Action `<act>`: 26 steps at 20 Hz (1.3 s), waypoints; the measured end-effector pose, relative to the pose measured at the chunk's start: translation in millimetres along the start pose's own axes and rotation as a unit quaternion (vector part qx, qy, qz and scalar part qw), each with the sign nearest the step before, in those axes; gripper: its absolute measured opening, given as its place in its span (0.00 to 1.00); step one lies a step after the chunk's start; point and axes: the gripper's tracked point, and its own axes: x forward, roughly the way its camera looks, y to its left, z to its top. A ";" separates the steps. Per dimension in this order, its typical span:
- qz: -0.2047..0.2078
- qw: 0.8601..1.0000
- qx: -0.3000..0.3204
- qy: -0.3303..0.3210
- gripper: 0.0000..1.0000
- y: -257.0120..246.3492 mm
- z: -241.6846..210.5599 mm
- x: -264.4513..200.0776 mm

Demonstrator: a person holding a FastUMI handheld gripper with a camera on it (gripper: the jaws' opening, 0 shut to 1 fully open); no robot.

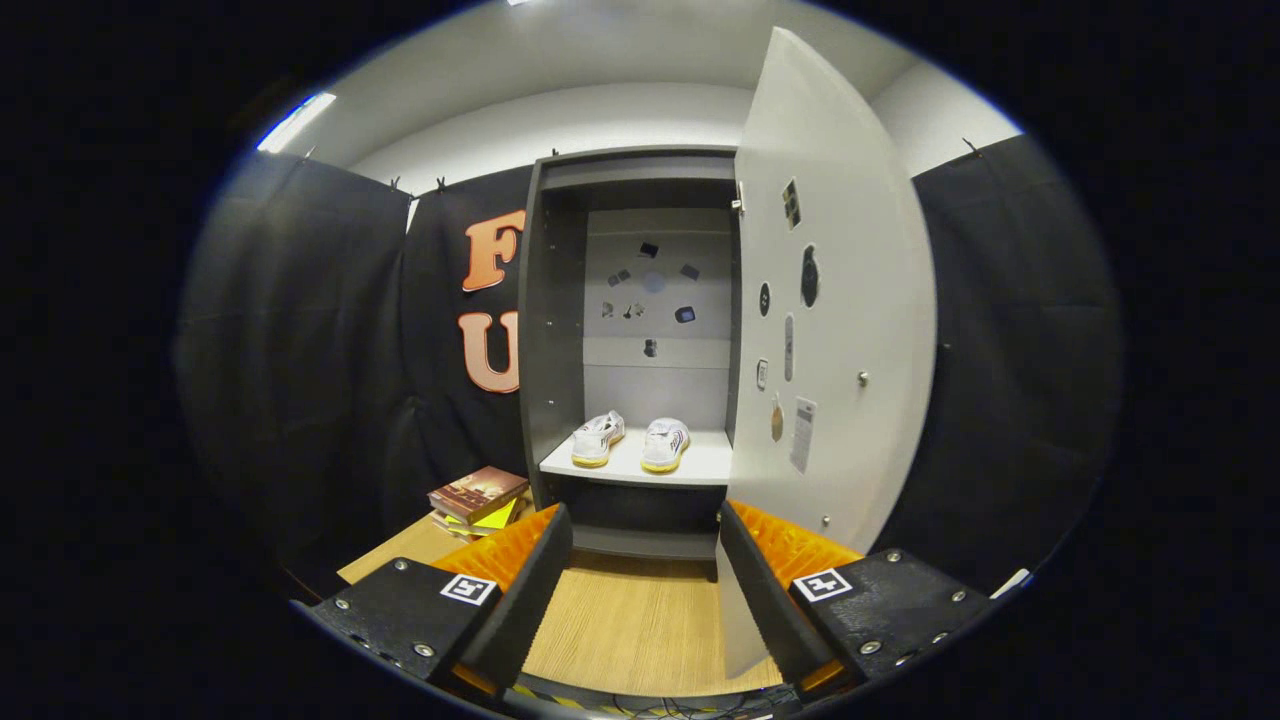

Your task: Open the shoe cabinet door, grab the shoes and put them into the shoe cabinet, then close the shoe cabinet door.

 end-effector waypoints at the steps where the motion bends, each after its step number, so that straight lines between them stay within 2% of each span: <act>1: -0.019 1.000 0.001 0.007 0.93 -15.3 -5.6 -9.9; 5: -0.080 0.997 0.014 -0.011 0.93 -70.6 -3.5 -33.3; 8: -0.108 0.994 0.018 -0.008 0.93 -110.5 -8.8 -33.3; 14: -0.122 0.991 0.037 -0.029 0.93 -169.1 -8.8 4.7; 16: -0.108 0.993 0.047 -0.030 0.93 -175.7 -6.2 17.2; 24: 0.009 0.997 0.068 -0.032 0.91 -166.3 -7.3 41.3; 26: 0.024 0.996 0.081 -0.030 0.91 -162.8 -8.1 44.6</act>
